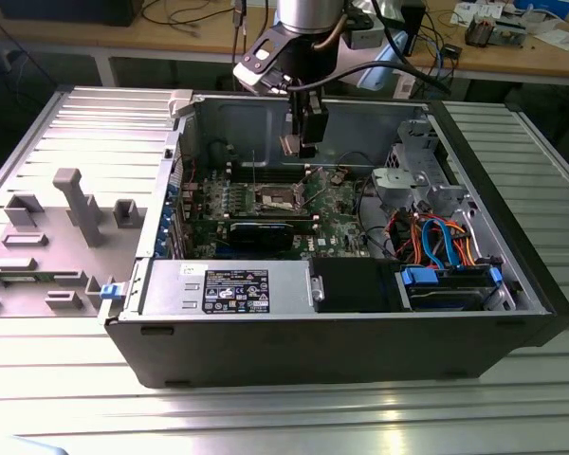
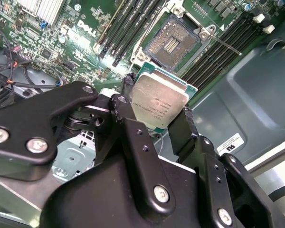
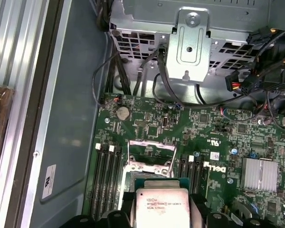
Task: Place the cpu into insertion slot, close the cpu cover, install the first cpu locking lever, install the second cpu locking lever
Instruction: 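Place the cpu into insertion slot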
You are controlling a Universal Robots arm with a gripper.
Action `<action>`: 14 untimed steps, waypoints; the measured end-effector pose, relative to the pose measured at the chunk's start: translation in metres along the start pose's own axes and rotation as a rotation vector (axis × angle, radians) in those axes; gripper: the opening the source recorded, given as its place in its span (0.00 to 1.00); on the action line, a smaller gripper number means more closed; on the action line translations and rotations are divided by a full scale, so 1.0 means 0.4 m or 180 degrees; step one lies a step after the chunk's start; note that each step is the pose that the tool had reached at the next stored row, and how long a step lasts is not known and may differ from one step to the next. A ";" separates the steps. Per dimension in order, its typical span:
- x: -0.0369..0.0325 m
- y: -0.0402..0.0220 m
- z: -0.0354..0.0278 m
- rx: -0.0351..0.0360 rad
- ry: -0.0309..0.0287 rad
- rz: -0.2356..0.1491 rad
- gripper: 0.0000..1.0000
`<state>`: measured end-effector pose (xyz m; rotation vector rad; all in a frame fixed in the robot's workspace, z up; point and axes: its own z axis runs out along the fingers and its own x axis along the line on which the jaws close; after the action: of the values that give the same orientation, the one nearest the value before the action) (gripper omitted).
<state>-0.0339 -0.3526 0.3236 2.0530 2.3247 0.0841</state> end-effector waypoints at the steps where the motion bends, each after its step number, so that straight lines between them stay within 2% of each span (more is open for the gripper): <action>1: 0.000 0.000 0.001 0.0000 -0.0004 0.0057 0.55; 4: 0.000 0.000 0.001 -0.0001 -0.0010 0.0148 0.55; 6: 0.000 0.000 0.003 -0.0002 -0.0020 0.0291 0.55; 10: 0.000 0.000 0.005 -0.0003 -0.0031 0.0457 0.55; 14: 0.000 0.000 0.006 -0.0004 -0.0039 0.0578 0.55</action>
<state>-0.0339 -0.3526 0.3211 2.2522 2.1255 0.0779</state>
